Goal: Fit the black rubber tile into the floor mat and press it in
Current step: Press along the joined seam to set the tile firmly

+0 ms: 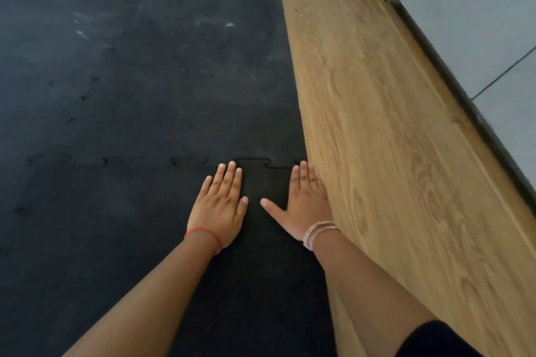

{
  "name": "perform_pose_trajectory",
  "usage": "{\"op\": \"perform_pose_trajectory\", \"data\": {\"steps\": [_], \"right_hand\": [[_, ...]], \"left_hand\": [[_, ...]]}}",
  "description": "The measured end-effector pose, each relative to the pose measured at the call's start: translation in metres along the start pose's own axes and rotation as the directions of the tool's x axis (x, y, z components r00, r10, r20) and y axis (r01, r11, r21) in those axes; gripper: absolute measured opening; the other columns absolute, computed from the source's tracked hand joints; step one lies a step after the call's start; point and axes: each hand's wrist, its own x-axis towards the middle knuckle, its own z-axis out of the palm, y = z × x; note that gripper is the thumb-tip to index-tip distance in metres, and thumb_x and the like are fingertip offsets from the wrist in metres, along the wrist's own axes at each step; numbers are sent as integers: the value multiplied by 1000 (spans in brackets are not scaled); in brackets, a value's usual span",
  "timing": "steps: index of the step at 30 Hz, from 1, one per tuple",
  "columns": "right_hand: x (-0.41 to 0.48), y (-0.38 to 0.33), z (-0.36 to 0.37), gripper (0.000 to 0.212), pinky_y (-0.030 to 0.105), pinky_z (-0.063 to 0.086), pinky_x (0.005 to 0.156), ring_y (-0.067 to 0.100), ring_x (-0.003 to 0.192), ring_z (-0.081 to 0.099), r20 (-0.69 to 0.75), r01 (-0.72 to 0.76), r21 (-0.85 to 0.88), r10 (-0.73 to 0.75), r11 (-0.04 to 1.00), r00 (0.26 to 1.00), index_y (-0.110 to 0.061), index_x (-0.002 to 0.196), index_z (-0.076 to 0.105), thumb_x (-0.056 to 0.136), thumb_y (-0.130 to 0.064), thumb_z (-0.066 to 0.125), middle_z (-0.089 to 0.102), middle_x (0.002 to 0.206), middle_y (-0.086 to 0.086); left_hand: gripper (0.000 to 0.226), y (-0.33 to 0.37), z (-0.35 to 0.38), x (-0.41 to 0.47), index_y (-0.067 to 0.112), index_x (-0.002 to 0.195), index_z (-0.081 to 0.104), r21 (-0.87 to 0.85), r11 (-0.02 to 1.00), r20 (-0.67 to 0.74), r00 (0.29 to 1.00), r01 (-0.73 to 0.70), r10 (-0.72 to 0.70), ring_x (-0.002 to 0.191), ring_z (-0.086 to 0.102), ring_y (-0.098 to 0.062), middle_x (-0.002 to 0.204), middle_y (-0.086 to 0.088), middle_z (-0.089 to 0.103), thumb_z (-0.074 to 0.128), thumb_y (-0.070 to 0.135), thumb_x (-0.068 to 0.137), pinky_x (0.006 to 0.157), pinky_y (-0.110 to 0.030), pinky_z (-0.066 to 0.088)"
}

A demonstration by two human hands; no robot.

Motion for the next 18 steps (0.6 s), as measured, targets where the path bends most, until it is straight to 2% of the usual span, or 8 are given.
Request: {"op": "perform_pose_trajectory", "data": {"steps": [3, 6, 8, 9, 13, 15, 18], "right_hand": [[9, 3, -14, 106, 37, -2, 115, 27, 143, -9, 115, 5, -21, -3, 1000, 993, -2, 145, -9, 79, -78, 25, -11, 156, 16], [12, -1, -25, 107, 37, -1, 115, 28, 143, -9, 191, -13, -58, 24, 998, 981, -1, 145, -10, 79, -77, 27, -12, 156, 16], [6, -5, -21, 100, 38, -2, 115, 27, 142, -13, 165, -5, -53, 14, 999, 986, -3, 145, -11, 83, -74, 24, -15, 155, 15], [2, -9, -18, 96, 38, -3, 115, 26, 142, -15, 146, 44, -51, -36, 998, 989, -5, 145, -11, 85, -71, 23, -16, 155, 13], [1, -39, -16, 88, 35, -4, 115, 20, 141, -17, 118, 258, -7, -256, 966, 959, -9, 146, -9, 88, -67, 20, -15, 156, 8], [13, -57, -19, 88, 35, -3, 115, 20, 142, -14, 110, 307, 2, -306, 952, 946, -8, 146, -8, 88, -68, 20, -14, 156, 9], [21, -71, -13, 93, 35, -2, 115, 22, 143, -13, 73, 309, -45, -305, 950, 949, -5, 146, -8, 85, -70, 21, -12, 156, 11]], "left_hand": [[66, 0, 0, 1, 19, 134, -24, 18, 1000, -4, 1000, 3, -3, 133, -27, -11, 146, 3, -27, -16, 48, 76, 110, -30, -14], [58, 0, -6, 1, 16, 142, -17, 15, 1000, 44, 999, 12, -13, 138, -23, -12, 154, 0, -20, 4, 43, 94, 111, -30, -14], [58, -3, -6, -2, 16, 143, -13, -23, 1000, 36, 999, 12, -11, 137, -22, -9, 155, 0, -17, 10, 41, 96, 111, -29, -13], [59, -7, -7, -6, 15, 144, -11, -47, 998, 16, 999, 42, -42, 138, -21, -9, 155, 0, -16, 11, 41, 96, 113, -29, -11], [59, -68, -20, -24, 13, 145, -6, -98, 953, -56, 955, 285, -291, 143, -12, -13, 157, -1, -9, 14, 41, 96, 117, -31, -5], [58, -103, -29, -31, 15, 145, -5, -58, 962, -33, 963, 266, -268, 143, -11, -10, 157, 2, -8, 15, 40, 96, 116, -29, -5], [57, -120, -27, -30, 18, 145, -6, -28, 980, -37, 979, 197, -198, 142, -12, -7, 156, 5, -10, 15, 40, 97, 117, -28, -5]]}}
